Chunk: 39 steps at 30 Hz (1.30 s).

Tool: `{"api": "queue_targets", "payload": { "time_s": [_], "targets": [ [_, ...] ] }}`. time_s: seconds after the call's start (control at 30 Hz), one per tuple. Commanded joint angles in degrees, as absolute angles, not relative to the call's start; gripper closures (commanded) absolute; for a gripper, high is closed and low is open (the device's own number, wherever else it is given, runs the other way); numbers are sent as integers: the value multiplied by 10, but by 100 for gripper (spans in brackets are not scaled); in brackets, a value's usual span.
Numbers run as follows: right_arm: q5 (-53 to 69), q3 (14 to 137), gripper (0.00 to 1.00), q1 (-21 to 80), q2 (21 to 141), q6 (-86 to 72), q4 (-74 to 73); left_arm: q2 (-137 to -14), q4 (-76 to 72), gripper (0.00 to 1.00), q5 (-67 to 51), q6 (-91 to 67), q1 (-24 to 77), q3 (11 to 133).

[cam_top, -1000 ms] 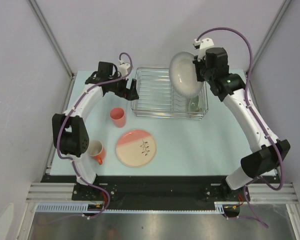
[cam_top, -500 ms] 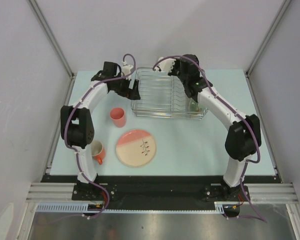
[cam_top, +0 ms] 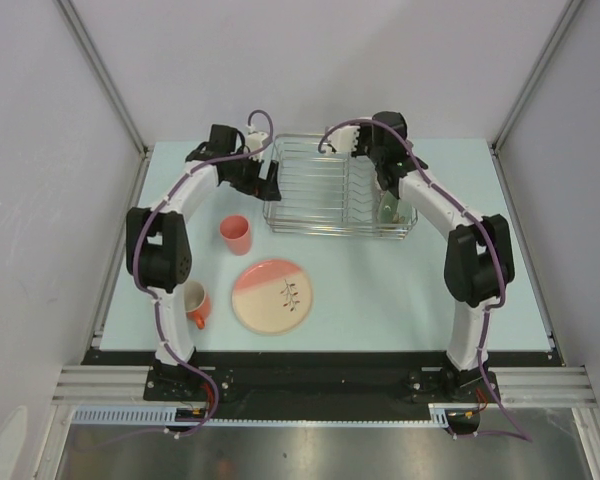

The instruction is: Load the mixed dishes into the dish rack

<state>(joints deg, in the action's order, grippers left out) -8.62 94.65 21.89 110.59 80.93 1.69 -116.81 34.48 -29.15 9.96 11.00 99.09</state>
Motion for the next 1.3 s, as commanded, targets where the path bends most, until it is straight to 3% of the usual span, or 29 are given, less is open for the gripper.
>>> {"api": "queue_targets", "payload": {
  "time_s": [0.0,0.57,0.87,1.0,1.13,1.27],
  "targets": [
    [-58,1004,100,226,1111,853,127,-1185,339,0,-293,94,111,1030],
    [-18,1016,100,213,1164,839,125,-1208,345,0,-308,121,105,1033],
    [-7,972,100,205,1172,860,171,-1220,354,9,-330,132,103,1034],
    [-9,954,83,207,1175,842,196,-1222,361,9,-325,144,103,1032],
    [-22,926,79,207,1174,821,221,-1216,365,9,-326,149,98,1028],
    [-32,906,68,206,1169,802,232,-1214,363,9,-326,151,95,1023]
  ]
}}
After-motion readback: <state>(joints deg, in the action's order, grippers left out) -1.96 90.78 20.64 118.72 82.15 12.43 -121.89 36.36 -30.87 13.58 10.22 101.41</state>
